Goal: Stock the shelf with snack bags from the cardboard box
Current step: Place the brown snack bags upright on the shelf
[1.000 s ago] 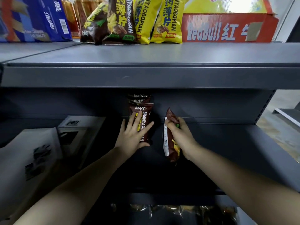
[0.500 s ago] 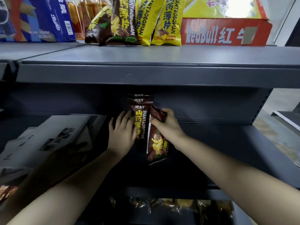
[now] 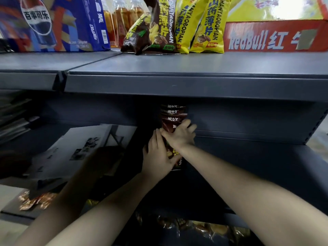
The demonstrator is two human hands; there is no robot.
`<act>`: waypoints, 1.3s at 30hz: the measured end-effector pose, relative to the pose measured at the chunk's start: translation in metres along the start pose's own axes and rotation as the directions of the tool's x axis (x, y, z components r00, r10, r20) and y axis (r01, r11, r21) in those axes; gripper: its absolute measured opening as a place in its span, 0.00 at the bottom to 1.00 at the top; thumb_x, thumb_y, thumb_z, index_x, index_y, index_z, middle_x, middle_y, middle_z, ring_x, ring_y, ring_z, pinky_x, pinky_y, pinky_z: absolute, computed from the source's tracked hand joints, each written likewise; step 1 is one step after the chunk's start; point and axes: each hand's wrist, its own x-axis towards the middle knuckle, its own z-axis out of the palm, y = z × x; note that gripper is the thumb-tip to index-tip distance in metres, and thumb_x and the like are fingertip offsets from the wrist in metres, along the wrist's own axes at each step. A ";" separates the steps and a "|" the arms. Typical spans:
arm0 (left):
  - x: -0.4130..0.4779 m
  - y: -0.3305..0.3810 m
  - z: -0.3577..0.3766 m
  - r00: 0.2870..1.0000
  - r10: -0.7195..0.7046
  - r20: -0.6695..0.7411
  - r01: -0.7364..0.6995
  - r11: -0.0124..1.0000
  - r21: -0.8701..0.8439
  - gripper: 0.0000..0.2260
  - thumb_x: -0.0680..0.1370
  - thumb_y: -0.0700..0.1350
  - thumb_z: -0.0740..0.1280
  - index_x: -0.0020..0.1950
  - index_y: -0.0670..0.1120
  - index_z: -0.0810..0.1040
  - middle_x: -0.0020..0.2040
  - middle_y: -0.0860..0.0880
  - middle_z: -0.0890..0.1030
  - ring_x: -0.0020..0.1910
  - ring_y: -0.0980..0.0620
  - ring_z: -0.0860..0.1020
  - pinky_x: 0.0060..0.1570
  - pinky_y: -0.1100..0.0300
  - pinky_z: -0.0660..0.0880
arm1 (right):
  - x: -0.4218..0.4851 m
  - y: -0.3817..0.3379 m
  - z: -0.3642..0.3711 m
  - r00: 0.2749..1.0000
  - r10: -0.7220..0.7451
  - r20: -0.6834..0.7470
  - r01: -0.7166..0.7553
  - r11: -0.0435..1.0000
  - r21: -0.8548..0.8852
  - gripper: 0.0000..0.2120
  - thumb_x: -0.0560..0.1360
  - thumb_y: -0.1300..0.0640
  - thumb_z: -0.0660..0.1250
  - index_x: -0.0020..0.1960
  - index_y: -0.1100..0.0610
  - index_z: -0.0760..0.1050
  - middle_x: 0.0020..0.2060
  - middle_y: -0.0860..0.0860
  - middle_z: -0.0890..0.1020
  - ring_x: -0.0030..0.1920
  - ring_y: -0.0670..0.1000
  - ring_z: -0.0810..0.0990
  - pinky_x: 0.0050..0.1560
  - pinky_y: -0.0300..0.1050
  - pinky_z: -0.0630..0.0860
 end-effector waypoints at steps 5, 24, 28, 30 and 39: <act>0.001 -0.004 0.016 0.994 -0.078 0.078 0.084 0.993 -0.088 0.57 0.64 0.63 0.74 0.77 0.42 0.41 0.77 0.44 0.52 0.76 0.48 0.51 0.71 0.43 0.58 | -0.001 0.007 -0.007 0.968 -0.113 0.223 0.123 0.992 -0.029 0.35 0.73 0.39 0.67 0.67 0.58 0.57 0.64 0.58 0.63 0.65 0.60 0.69 0.65 0.51 0.69; 0.010 -0.010 0.009 0.991 -0.106 0.082 0.097 0.990 0.106 0.58 0.64 0.65 0.73 0.77 0.41 0.39 0.77 0.41 0.50 0.76 0.43 0.52 0.70 0.41 0.60 | 0.016 0.022 -0.014 0.952 -0.297 0.081 0.307 0.929 -0.204 0.29 0.72 0.45 0.70 0.64 0.60 0.63 0.62 0.57 0.67 0.64 0.57 0.67 0.60 0.52 0.71; -0.015 -0.006 0.018 0.997 -0.074 0.035 0.066 0.978 0.200 0.57 0.66 0.71 0.65 0.76 0.39 0.35 0.78 0.41 0.44 0.77 0.44 0.48 0.71 0.43 0.58 | -0.002 0.023 -0.017 0.755 -0.653 0.061 0.556 0.588 -0.587 0.30 0.75 0.45 0.65 0.72 0.55 0.61 0.69 0.56 0.63 0.68 0.57 0.63 0.63 0.56 0.66; -0.023 -0.008 0.025 0.990 -0.115 0.087 0.097 0.978 0.184 0.56 0.68 0.71 0.63 0.75 0.40 0.32 0.78 0.43 0.42 0.77 0.46 0.46 0.72 0.44 0.54 | -0.007 0.028 -0.015 0.638 -0.747 0.186 0.670 0.420 -0.612 0.25 0.76 0.47 0.64 0.70 0.55 0.66 0.70 0.56 0.66 0.69 0.57 0.66 0.66 0.56 0.64; -0.018 -0.017 0.029 0.966 -0.167 0.196 0.182 0.982 -0.059 0.55 0.68 0.67 0.67 0.75 0.42 0.33 0.78 0.46 0.45 0.77 0.53 0.46 0.75 0.54 0.42 | 0.000 0.059 -0.009 0.470 -0.759 0.451 0.781 0.120 -0.612 0.31 0.75 0.39 0.62 0.74 0.52 0.64 0.76 0.57 0.60 0.76 0.57 0.59 0.75 0.57 0.57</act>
